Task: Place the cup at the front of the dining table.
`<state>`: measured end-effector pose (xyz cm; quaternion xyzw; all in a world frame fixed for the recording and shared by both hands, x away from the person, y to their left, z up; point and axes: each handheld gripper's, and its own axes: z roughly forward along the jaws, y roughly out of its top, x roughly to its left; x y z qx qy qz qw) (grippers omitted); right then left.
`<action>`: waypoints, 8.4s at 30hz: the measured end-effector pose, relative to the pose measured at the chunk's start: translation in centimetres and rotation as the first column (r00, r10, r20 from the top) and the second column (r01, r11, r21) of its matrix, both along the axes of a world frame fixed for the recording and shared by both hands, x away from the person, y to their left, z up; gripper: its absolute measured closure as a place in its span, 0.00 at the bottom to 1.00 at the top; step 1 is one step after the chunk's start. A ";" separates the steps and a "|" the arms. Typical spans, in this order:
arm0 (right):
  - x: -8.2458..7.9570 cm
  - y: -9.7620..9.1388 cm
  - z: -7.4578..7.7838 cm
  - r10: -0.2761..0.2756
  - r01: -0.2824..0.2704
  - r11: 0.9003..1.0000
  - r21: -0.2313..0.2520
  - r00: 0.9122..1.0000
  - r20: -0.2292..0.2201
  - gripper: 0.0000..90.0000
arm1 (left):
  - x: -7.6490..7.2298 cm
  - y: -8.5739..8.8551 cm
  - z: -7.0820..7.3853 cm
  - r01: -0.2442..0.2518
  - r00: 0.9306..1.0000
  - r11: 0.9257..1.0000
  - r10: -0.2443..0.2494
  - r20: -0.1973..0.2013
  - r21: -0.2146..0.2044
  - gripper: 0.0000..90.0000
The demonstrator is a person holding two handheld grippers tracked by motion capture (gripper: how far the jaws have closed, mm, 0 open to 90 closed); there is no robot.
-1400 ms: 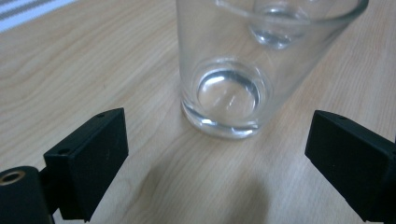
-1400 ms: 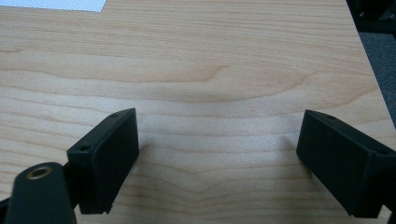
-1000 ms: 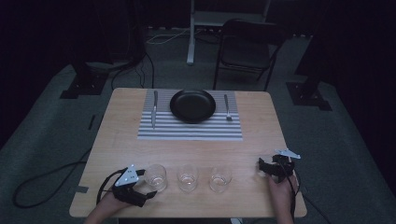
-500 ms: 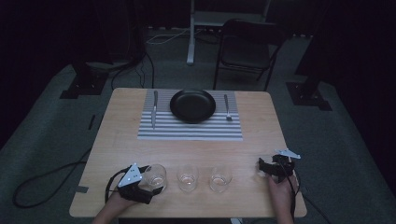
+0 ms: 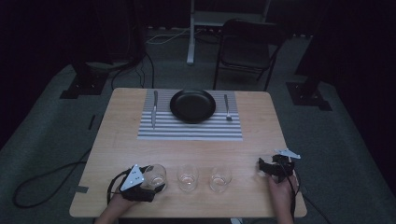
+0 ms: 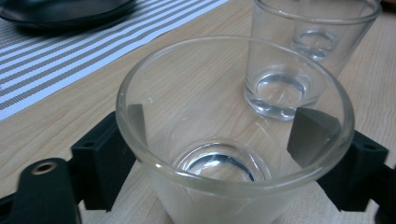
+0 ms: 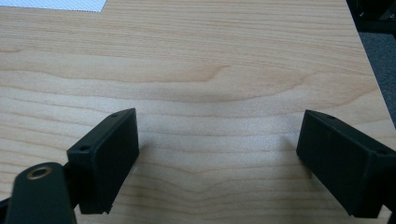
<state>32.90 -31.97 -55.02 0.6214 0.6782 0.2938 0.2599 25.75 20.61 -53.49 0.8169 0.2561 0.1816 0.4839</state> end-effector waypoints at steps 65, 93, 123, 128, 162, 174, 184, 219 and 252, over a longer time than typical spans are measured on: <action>0.0 0.0 0.0 0.000 0.000 1.000 0.000 1.000 0.000 0.14 | 5.1 -1.5 3.7 -0.212 0.976 0.977 0.213 -0.040 0.015 0.23; 0.0 0.0 0.0 0.001 -0.001 1.000 -0.001 1.000 0.000 0.14 | 9.6 -2.8 3.4 -0.287 0.956 0.957 0.284 -0.069 -0.039 0.23; 0.0 0.0 0.0 0.001 -0.001 1.000 -0.001 1.000 0.001 0.14 | 17.3 -3.5 6.3 -0.372 0.928 0.925 0.368 -0.064 -0.076 0.23; 0.0 0.0 0.0 0.000 0.000 1.000 0.000 1.000 0.001 0.14 | 18.8 -3.9 6.2 -0.393 0.919 0.917 0.389 -0.062 -0.066 0.23; 0.0 0.0 0.0 0.000 0.000 1.000 0.000 1.000 0.000 0.14 | 22.5 -5.0 1.1 -0.459 0.885 0.888 0.460 -0.075 0.037 0.22; 0.0 0.0 0.0 0.000 0.000 1.000 0.000 1.000 0.001 0.14 | 22.2 -5.3 1.4 -0.451 0.884 0.889 0.457 -0.098 0.077 0.12; 0.0 0.0 0.0 0.000 0.000 1.000 0.000 1.000 0.001 0.14 | 20.7 -4.4 1.5 -0.450 0.883 0.892 0.452 -0.127 0.042 0.12; 0.0 0.0 0.0 0.000 0.000 1.000 0.000 1.000 0.001 0.14 | 16.2 -3.0 0.7 -0.421 0.892 0.905 0.426 -0.153 0.064 0.12; 0.0 0.0 0.0 0.001 -0.001 1.000 0.000 1.000 0.001 0.14 | 11.9 0.7 1.2 -0.448 0.884 0.890 0.455 -0.109 0.085 0.12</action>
